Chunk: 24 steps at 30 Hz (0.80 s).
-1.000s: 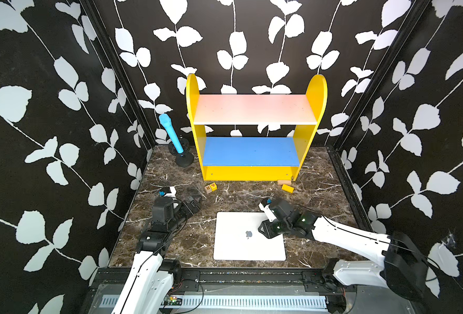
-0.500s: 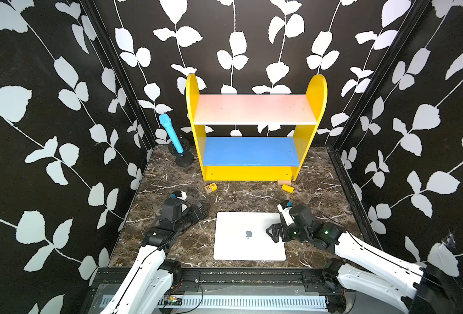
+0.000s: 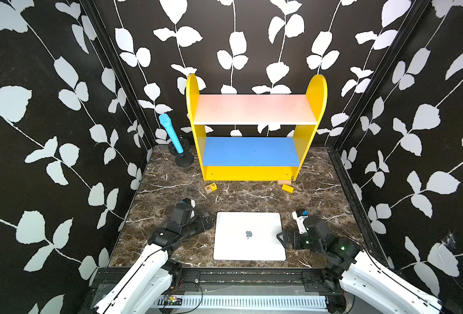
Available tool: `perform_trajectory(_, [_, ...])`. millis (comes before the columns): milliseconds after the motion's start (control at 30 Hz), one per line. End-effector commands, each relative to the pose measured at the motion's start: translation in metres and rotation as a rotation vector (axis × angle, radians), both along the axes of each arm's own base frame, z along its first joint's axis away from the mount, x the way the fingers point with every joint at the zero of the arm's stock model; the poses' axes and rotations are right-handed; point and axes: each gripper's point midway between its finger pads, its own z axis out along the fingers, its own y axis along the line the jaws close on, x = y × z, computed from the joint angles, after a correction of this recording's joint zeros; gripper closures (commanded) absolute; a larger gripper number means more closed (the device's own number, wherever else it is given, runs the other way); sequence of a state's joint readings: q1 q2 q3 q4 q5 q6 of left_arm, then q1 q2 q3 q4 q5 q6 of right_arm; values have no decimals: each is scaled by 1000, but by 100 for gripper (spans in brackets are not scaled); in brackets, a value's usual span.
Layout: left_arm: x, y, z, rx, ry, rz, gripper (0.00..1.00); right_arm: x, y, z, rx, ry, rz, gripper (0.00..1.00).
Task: Close the laptop lid and set it aside
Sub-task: Pick up the laptop from the center of the board.
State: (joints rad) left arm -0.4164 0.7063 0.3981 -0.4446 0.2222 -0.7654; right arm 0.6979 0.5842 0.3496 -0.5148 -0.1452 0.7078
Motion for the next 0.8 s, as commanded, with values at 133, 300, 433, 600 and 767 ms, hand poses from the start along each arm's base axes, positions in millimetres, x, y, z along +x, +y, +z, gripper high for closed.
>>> perform_trajectory(133, [-19,-2,-19,39,49,-17,2,-16,-15,-16,-1,79,-58,0])
perform_trajectory(300, [-32,-2,-24,52,71,-38,2,-26,-16,-28,38,129,-83,0])
perform_trajectory(433, [-40,-2,-25,57,89,-63,2,-32,-14,-35,80,158,-89,2])
perform_trajectory(600, [-51,-5,-29,68,119,-110,2,-39,-12,-42,101,192,-78,3])
perform_trajectory(767, [-60,-10,-34,82,139,-148,2,-43,-11,-48,99,219,-72,4])
